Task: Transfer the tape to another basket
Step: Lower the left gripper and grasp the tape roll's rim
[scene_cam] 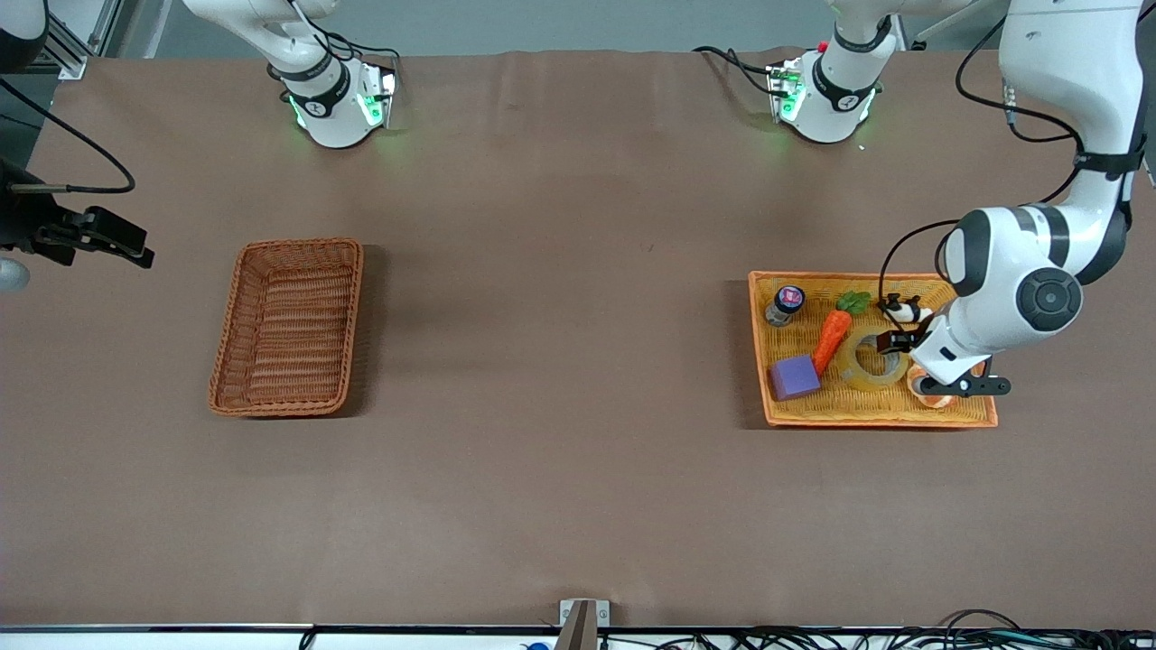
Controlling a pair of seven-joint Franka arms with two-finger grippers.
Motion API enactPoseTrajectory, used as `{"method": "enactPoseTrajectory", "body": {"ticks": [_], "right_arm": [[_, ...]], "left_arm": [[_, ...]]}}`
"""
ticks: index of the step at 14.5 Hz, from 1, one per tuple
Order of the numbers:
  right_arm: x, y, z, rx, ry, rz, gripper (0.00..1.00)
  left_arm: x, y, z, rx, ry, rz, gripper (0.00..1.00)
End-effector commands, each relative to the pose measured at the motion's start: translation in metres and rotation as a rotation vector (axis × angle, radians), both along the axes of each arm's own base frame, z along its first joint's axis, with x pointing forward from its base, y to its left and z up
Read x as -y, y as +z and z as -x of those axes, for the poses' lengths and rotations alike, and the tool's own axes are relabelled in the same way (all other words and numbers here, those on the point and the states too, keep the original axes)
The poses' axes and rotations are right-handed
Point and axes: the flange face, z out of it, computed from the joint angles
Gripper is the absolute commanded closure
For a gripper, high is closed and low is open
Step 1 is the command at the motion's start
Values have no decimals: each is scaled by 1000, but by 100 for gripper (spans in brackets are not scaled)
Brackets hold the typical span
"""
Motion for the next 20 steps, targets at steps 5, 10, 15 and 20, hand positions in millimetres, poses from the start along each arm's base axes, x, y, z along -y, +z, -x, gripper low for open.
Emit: {"method": "enactPoseTrajectory", "body": {"ticks": [5, 10, 15, 20], "right_arm": [[2, -2, 5, -4, 3, -15, 0], [2, -2, 5, -4, 3, -15, 0], [2, -2, 5, -5, 3, -15, 0], [2, -2, 5, -4, 3, -15, 0]], "left_arm": [[-7, -36, 0, -18, -1, -11, 28], [-8, -36, -3, -17, -2, -11, 95], [-6, 32, -9, 42, 23, -10, 98], [93, 131, 4, 48, 107, 2, 94]]}}
